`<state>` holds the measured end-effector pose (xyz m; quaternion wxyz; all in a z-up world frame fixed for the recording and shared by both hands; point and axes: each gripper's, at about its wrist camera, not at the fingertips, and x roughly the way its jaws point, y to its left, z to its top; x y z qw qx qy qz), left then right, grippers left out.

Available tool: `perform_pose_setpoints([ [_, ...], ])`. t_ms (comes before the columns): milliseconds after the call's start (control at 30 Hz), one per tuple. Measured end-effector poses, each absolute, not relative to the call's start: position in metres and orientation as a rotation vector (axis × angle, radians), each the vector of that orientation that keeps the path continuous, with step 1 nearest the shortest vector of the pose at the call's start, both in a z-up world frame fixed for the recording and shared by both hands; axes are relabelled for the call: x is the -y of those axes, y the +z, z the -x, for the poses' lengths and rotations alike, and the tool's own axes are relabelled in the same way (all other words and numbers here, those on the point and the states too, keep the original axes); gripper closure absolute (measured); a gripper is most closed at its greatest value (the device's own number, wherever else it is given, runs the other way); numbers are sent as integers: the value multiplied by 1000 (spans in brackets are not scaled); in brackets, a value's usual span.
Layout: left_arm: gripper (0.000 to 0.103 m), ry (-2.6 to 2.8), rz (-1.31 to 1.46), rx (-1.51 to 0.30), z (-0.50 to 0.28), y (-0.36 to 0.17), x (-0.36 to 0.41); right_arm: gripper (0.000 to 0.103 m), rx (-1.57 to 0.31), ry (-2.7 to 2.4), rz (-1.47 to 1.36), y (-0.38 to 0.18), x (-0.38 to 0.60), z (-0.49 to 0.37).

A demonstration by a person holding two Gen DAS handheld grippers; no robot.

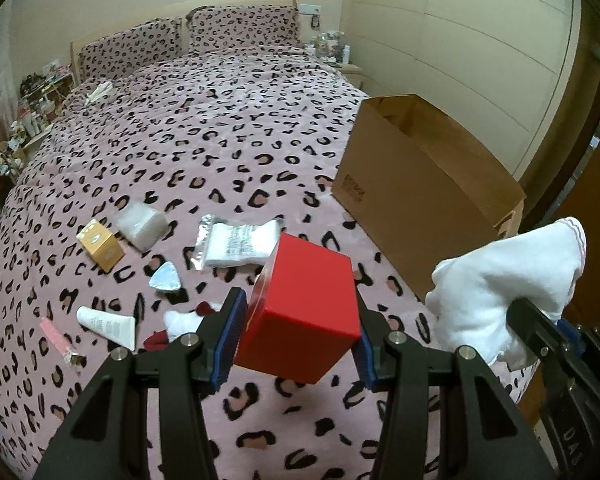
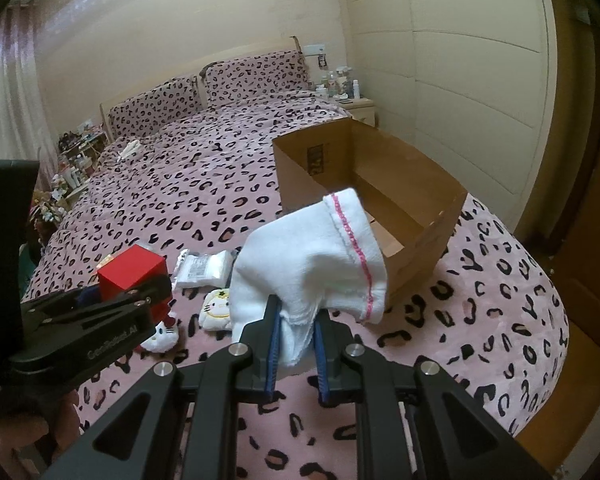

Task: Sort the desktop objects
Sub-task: 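Carry the red box and white sock with both tools toward the cardboard box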

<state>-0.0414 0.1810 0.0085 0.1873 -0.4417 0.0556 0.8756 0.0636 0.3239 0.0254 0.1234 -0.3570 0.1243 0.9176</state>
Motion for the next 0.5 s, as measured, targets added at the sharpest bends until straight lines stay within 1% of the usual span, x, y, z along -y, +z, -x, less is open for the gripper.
perform_pose_setpoints([
  [500, 54, 2408, 1200, -187, 52, 24, -221, 88, -336, 2668, 1008, 37, -338, -60],
])
